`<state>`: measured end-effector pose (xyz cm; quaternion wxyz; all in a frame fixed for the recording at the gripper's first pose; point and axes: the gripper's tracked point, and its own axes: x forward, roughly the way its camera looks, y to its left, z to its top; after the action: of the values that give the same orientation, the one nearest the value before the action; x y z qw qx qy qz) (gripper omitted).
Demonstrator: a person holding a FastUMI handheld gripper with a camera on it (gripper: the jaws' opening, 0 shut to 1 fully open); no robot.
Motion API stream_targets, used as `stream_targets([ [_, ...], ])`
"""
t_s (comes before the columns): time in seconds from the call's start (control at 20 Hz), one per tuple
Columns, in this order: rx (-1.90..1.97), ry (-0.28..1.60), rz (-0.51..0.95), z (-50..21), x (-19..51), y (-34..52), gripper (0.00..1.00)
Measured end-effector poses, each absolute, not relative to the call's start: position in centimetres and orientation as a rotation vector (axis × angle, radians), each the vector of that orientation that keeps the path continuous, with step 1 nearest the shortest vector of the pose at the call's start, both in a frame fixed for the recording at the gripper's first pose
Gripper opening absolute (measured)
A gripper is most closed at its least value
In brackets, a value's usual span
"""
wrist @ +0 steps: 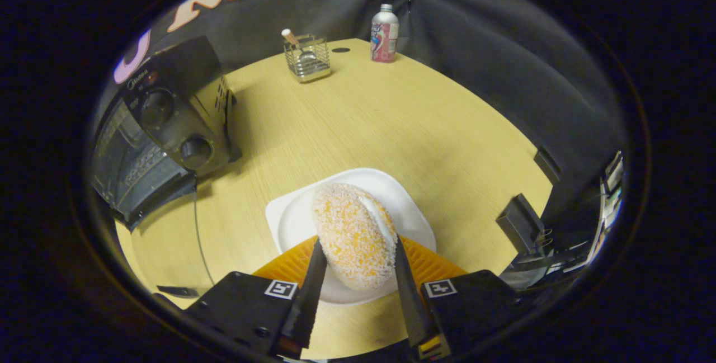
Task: Open the toaster oven, put the food inside, and close the toaster oven door.
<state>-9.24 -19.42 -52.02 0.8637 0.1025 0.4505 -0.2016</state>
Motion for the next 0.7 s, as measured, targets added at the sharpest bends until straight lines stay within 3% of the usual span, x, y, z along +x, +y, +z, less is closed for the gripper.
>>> stream_targets([
  [0.7, 0.709, 0.606, -0.262, -41.5, -5.2, -7.4, 0.67],
])
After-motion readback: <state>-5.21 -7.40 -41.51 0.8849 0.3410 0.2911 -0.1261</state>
